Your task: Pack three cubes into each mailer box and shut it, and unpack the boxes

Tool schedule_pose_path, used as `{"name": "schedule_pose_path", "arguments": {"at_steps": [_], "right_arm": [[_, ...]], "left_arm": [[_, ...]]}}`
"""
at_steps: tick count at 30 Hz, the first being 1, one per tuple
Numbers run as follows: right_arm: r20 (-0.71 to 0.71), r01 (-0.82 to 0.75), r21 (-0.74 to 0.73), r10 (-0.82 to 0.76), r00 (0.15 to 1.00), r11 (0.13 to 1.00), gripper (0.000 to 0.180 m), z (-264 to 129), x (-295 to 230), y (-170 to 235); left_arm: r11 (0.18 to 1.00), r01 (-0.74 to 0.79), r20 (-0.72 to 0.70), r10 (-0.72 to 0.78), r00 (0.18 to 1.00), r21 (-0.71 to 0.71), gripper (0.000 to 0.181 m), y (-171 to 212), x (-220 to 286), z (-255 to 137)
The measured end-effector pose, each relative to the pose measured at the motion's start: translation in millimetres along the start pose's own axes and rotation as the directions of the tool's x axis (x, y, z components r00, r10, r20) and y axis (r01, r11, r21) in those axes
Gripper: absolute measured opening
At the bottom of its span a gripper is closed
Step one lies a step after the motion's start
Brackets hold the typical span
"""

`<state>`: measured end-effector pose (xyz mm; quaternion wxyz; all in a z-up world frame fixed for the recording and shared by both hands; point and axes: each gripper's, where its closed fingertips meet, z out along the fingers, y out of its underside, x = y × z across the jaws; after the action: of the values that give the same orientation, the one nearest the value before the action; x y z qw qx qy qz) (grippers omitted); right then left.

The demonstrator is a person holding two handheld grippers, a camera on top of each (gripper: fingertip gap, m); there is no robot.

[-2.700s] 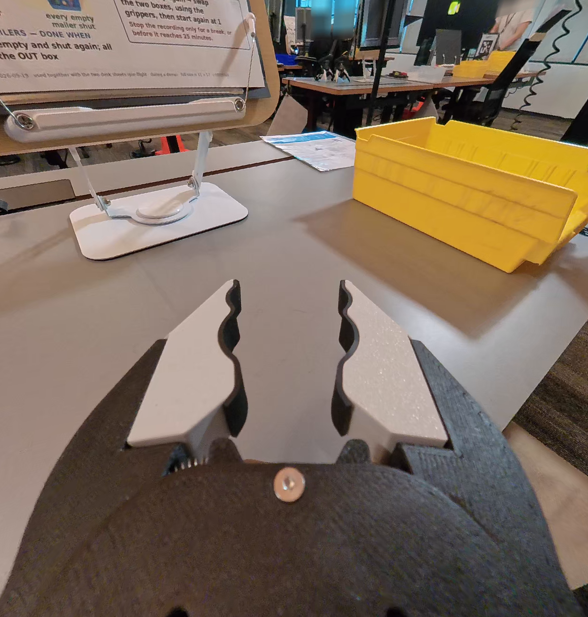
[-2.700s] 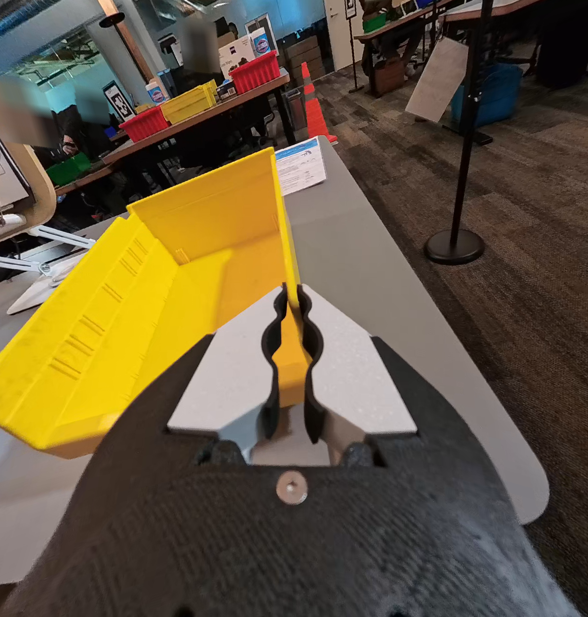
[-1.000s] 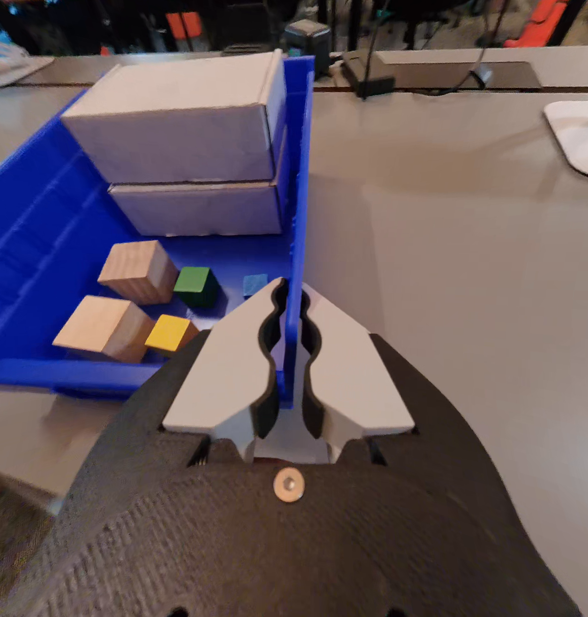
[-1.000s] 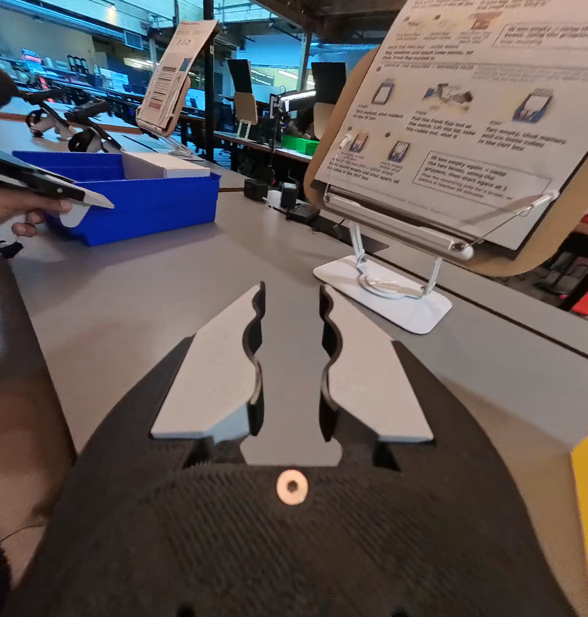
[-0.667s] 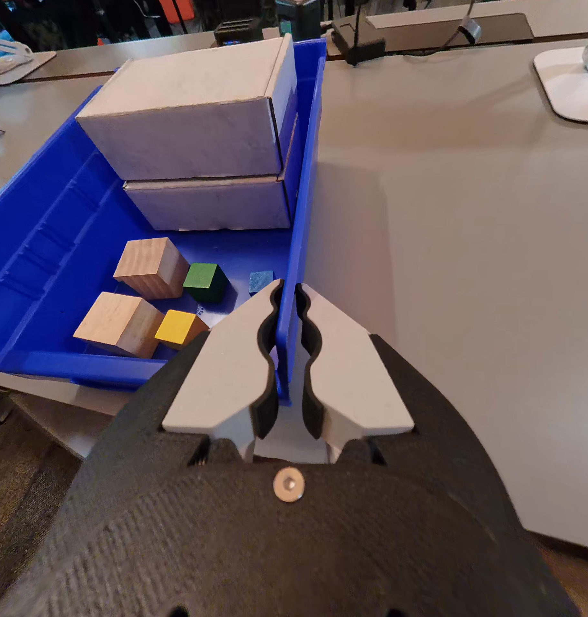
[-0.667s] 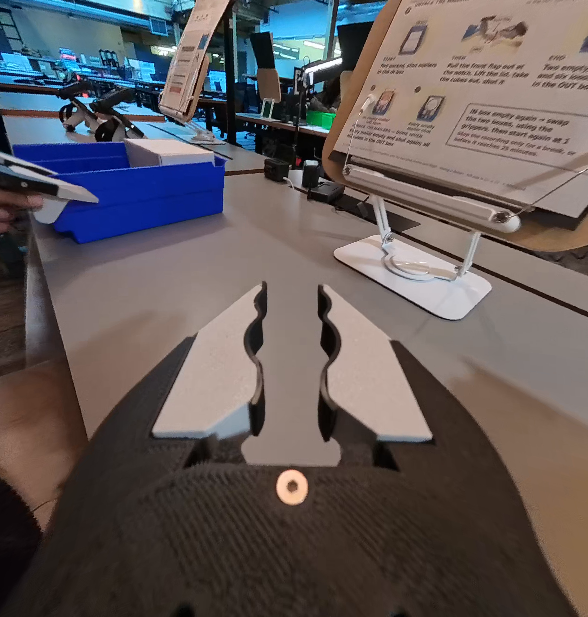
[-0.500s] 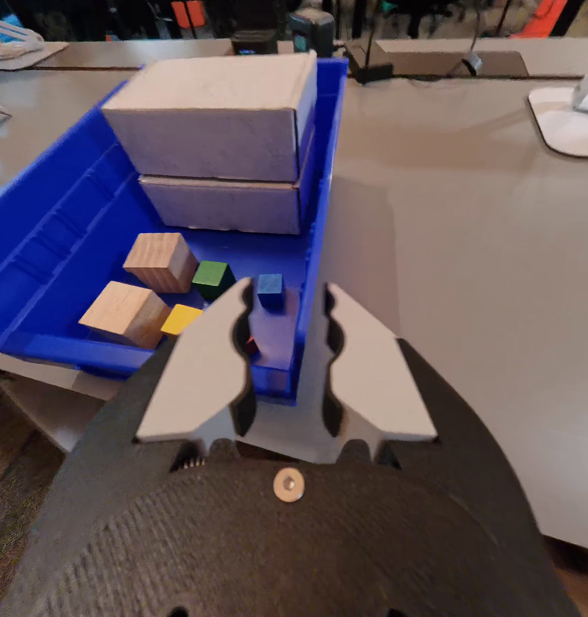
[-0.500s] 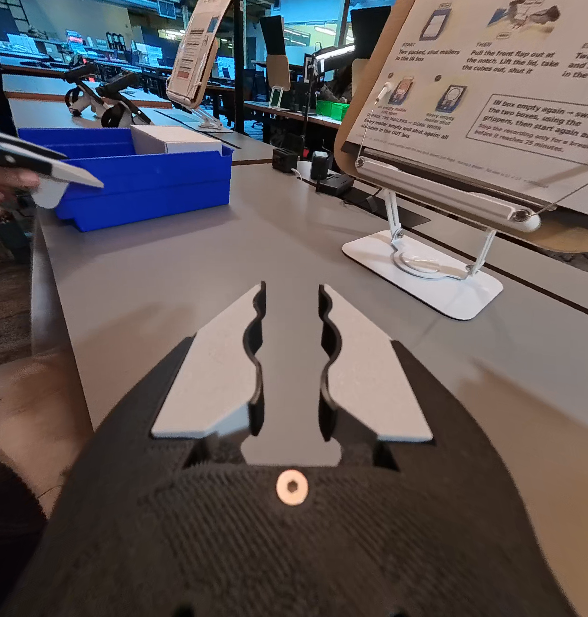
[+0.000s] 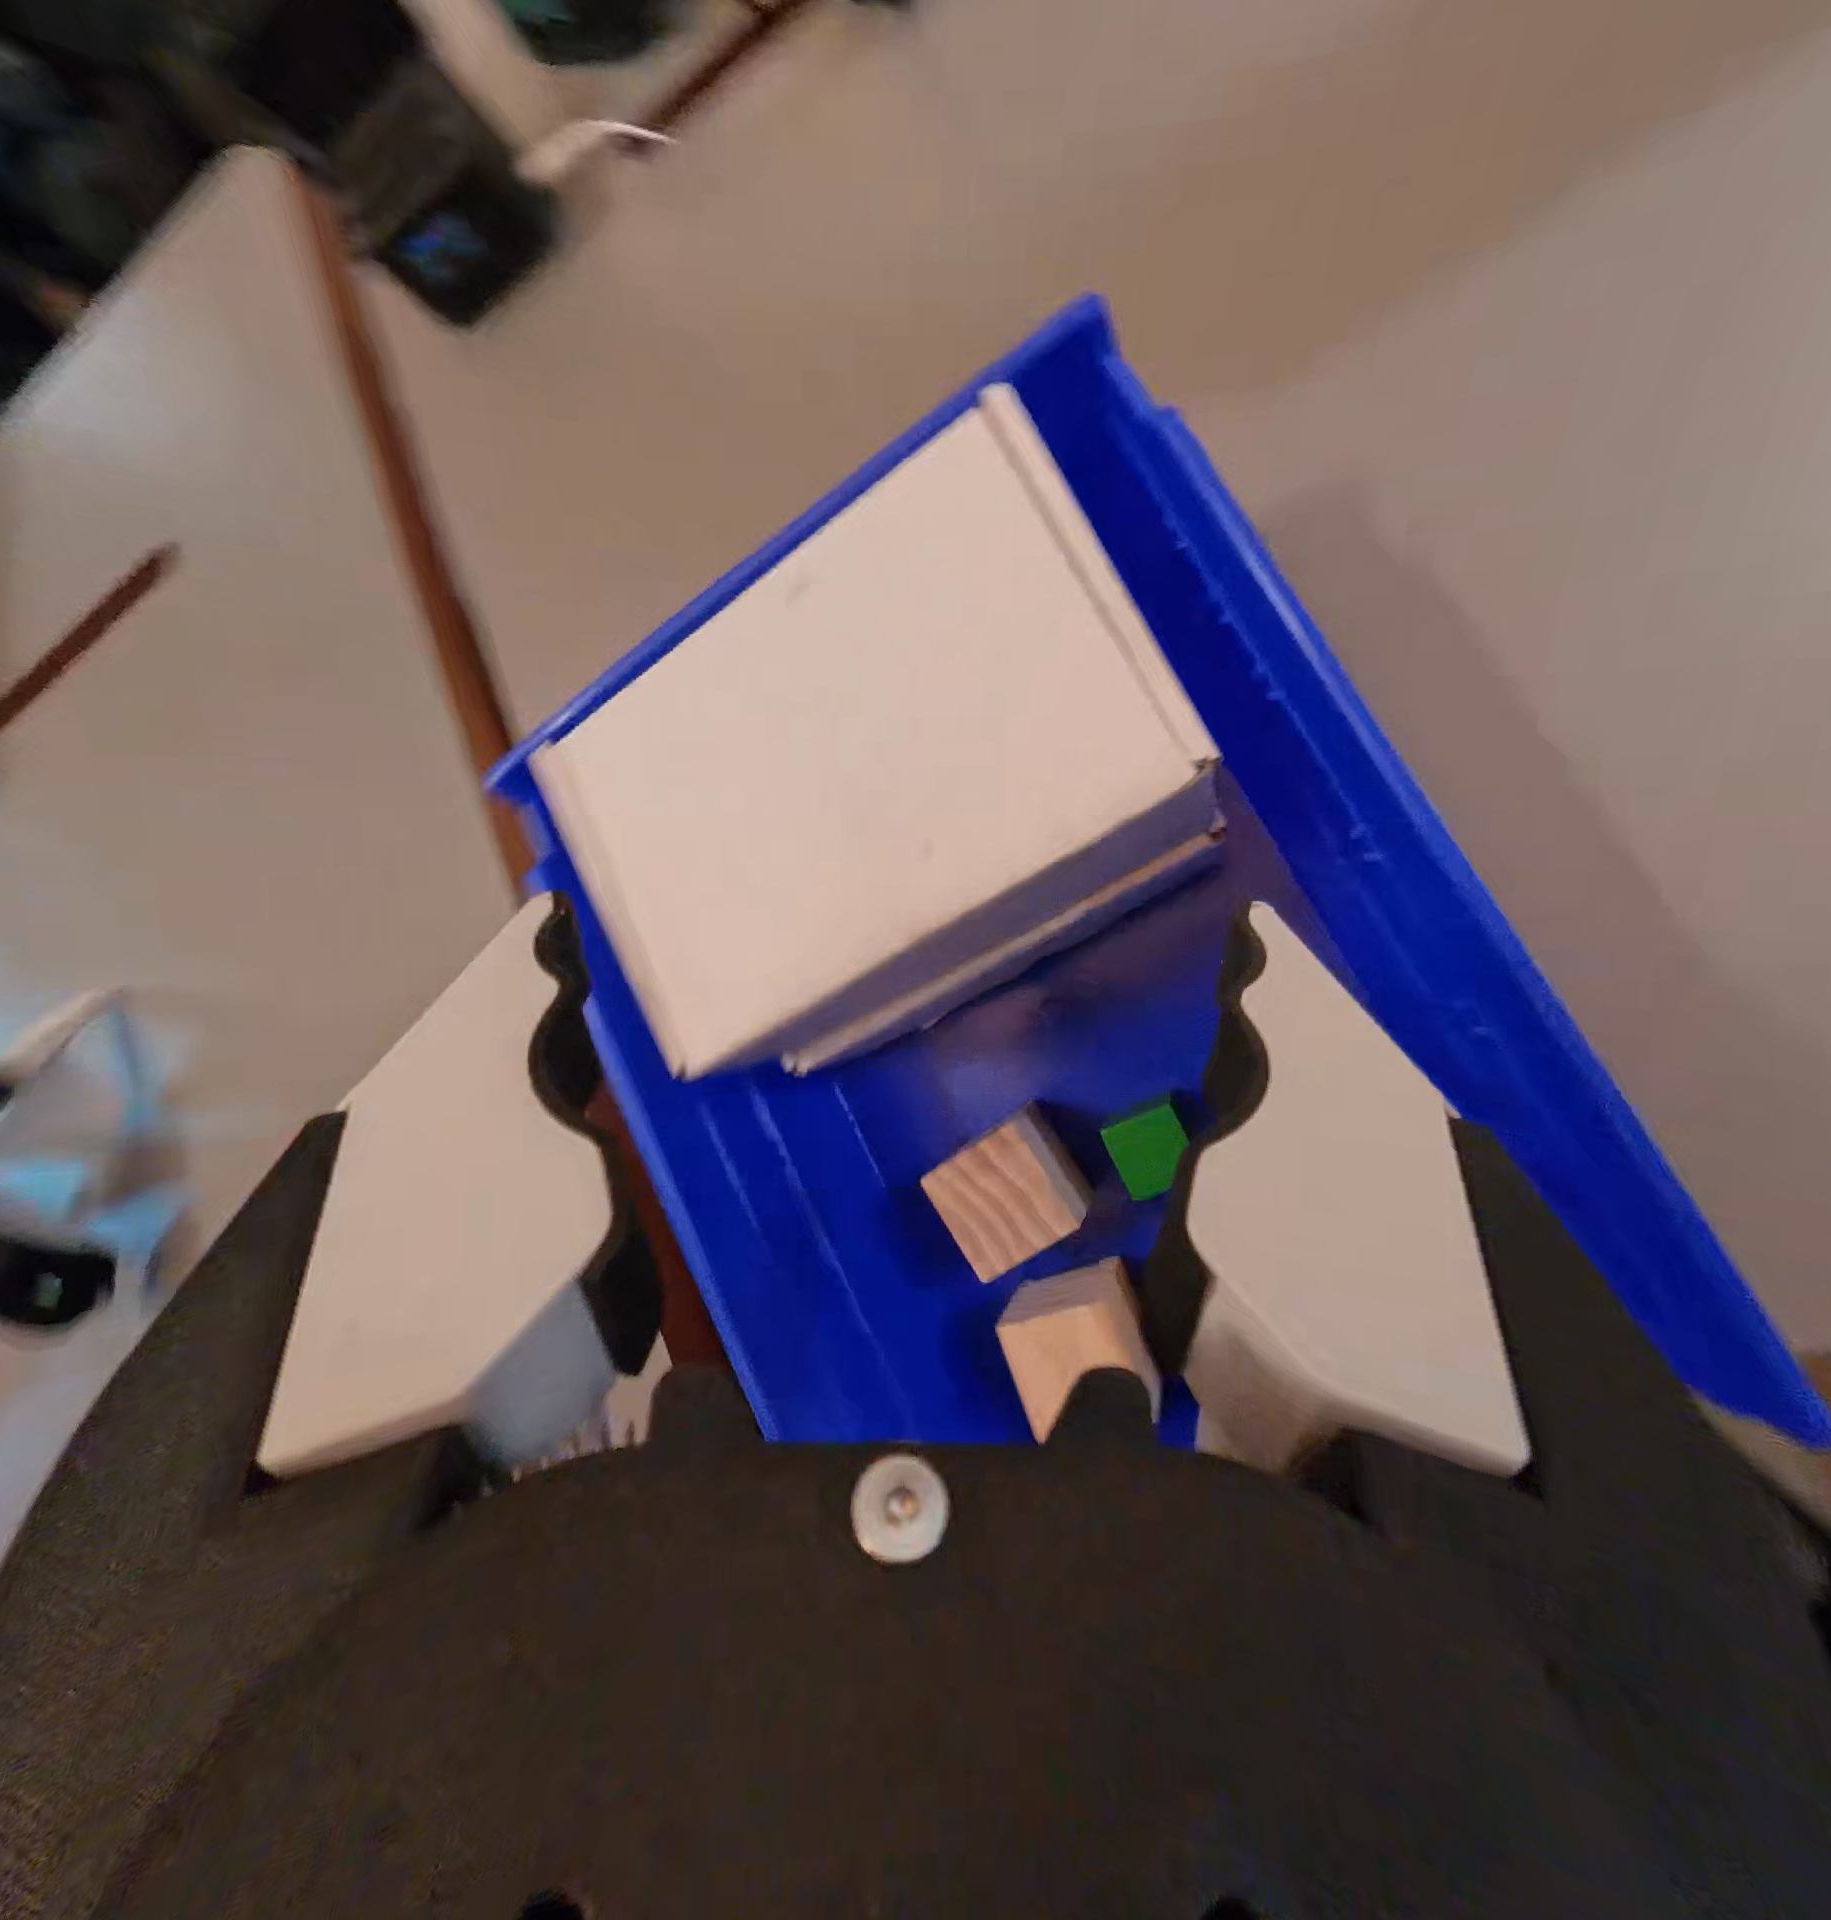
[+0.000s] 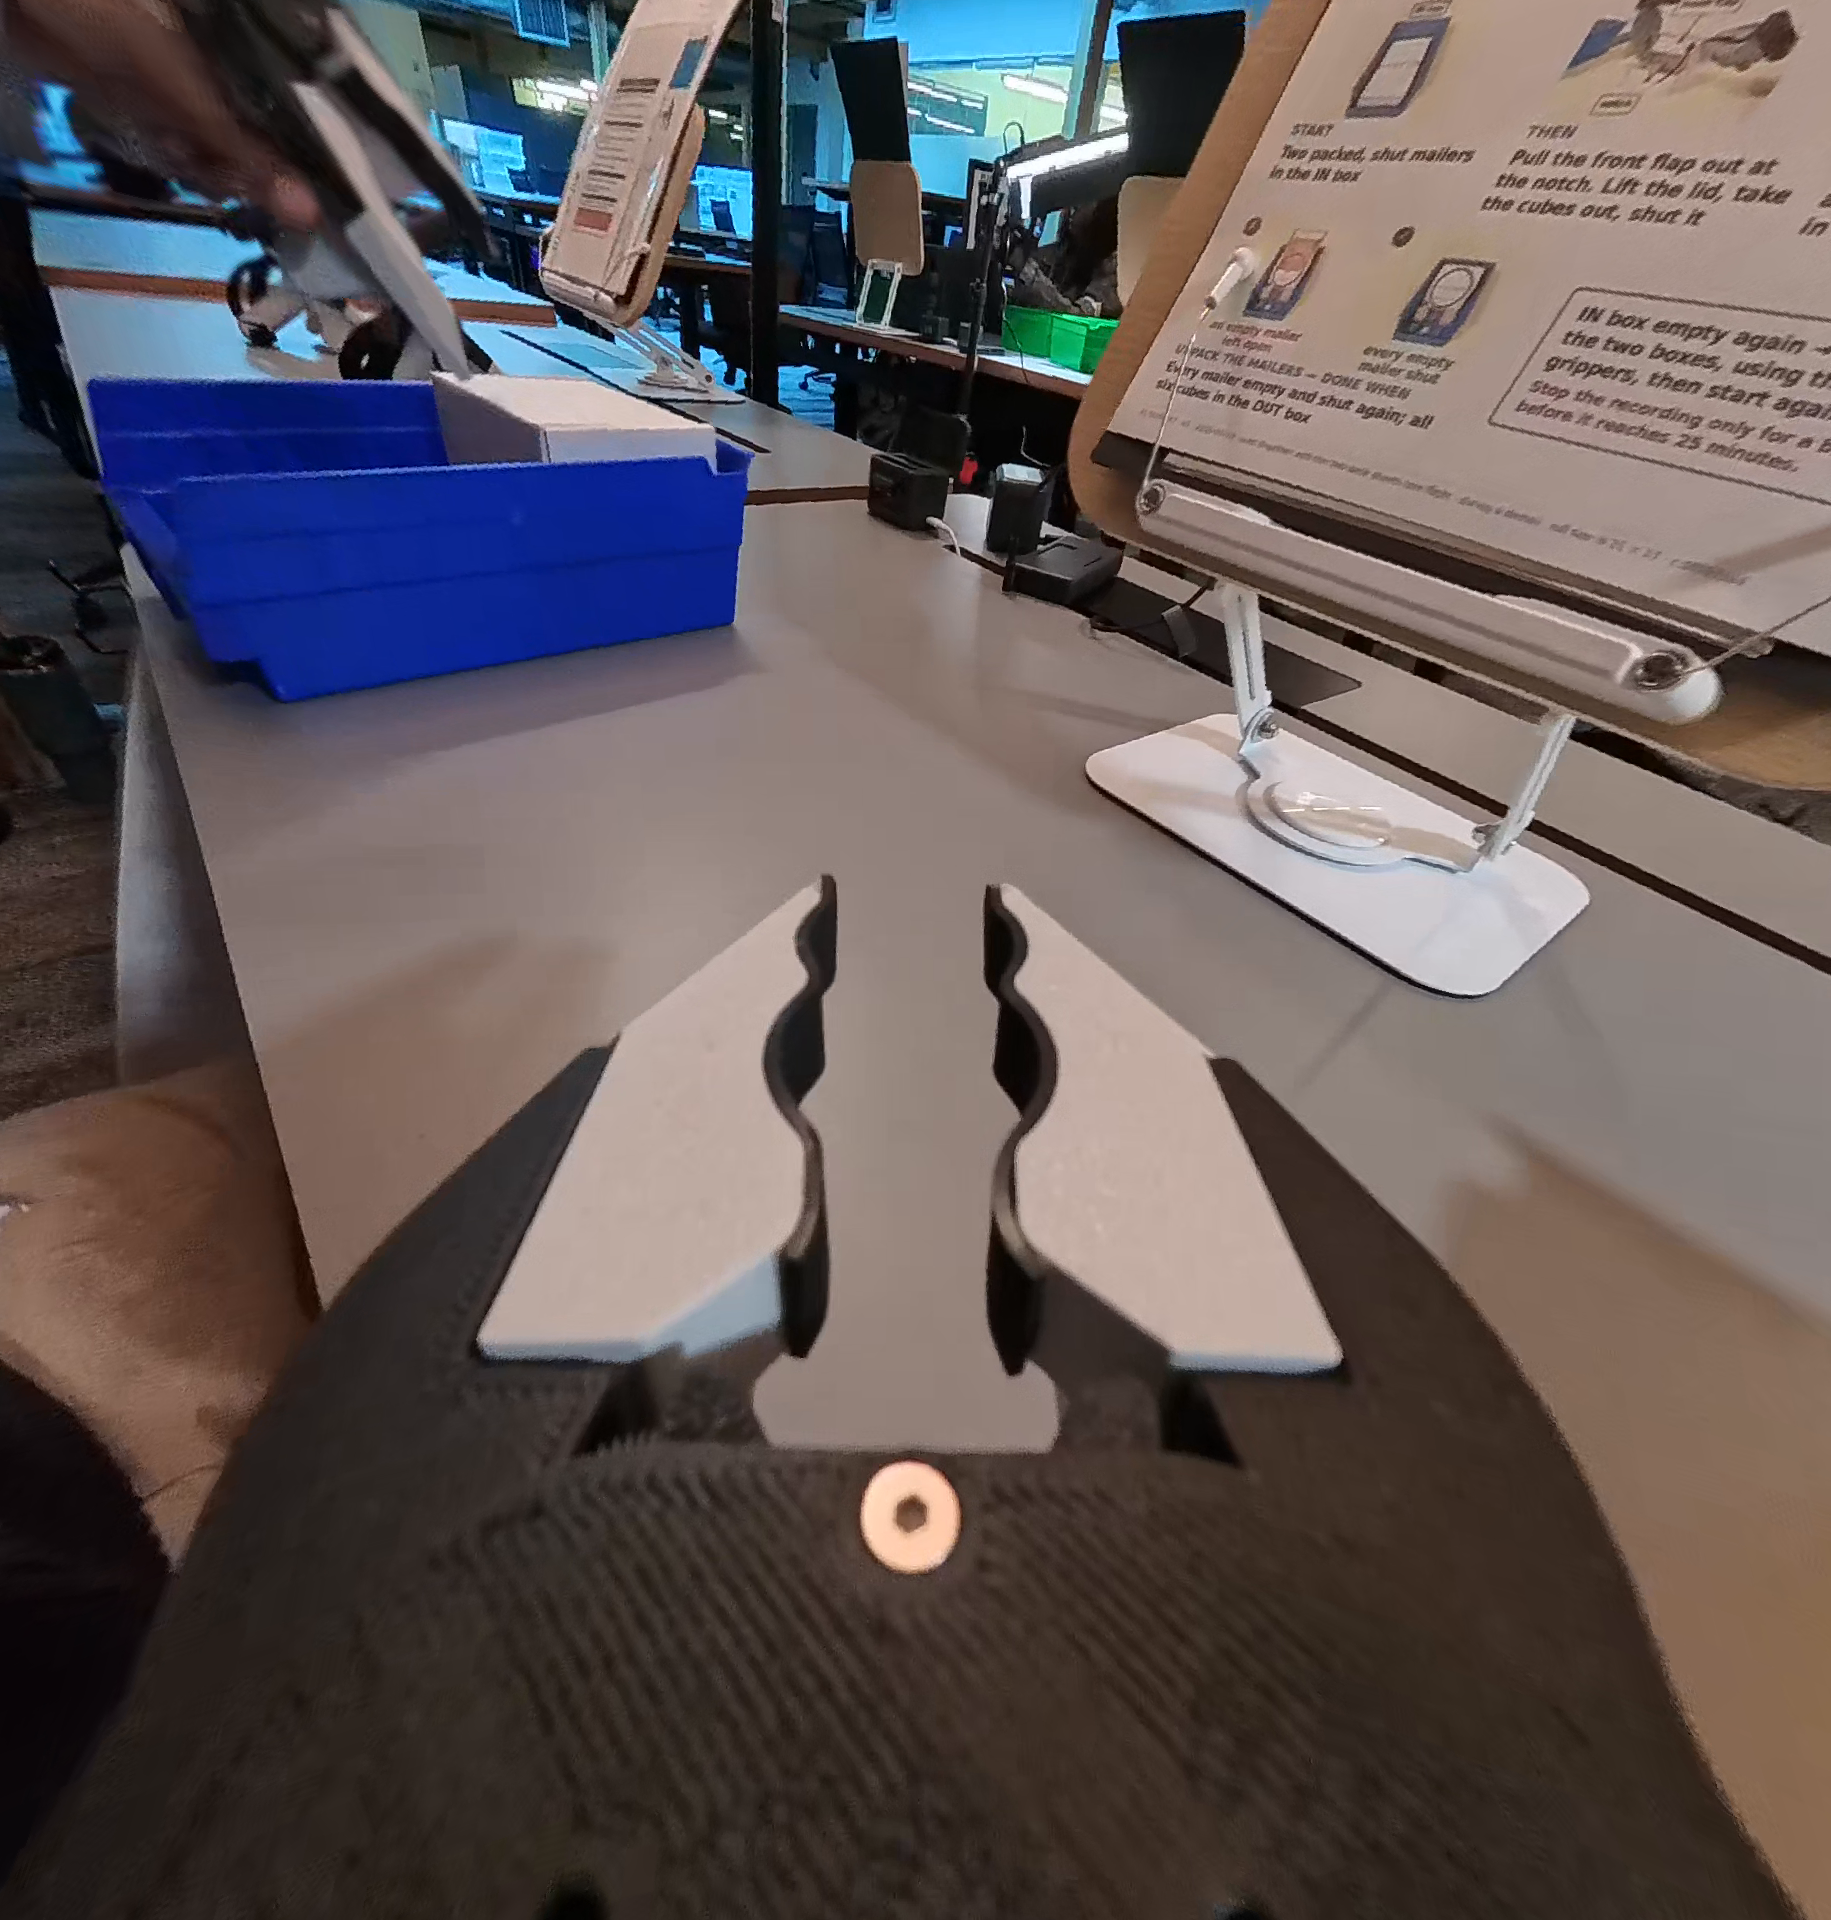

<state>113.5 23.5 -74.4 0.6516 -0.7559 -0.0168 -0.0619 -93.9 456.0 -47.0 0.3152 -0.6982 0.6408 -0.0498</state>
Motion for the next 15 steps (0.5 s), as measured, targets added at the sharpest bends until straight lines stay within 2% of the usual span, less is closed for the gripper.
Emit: {"name": "schedule_pose_path", "arguments": {"at_steps": [2,5,11,15], "right_arm": [[-0.011,0.034,-0.017,-0.034,0.999,0.999,0.026,0,-2,3],[-0.019,0.084,-0.061,-0.085,0.996,0.995,0.025,1,-5,12],[-0.01,0.118,-0.123,-0.12,0.993,0.985,0.024,2,-14,30],[-0.014,0.088,-0.134,-0.09,0.996,0.987,0.024,0,-12,36]], "left_arm": [[0.986,-0.131,-0.114,0.119,0.986,-0.099,0.119,-4,6,23],[0.921,-0.322,-0.164,0.29,0.943,-0.221,0.12,-6,7,51],[0.808,-0.542,-0.255,0.487,0.835,-0.23,0.125,-14,21,77],[0.778,-0.585,-0.275,0.525,0.805,-0.227,0.124,-7,21,81]]}}
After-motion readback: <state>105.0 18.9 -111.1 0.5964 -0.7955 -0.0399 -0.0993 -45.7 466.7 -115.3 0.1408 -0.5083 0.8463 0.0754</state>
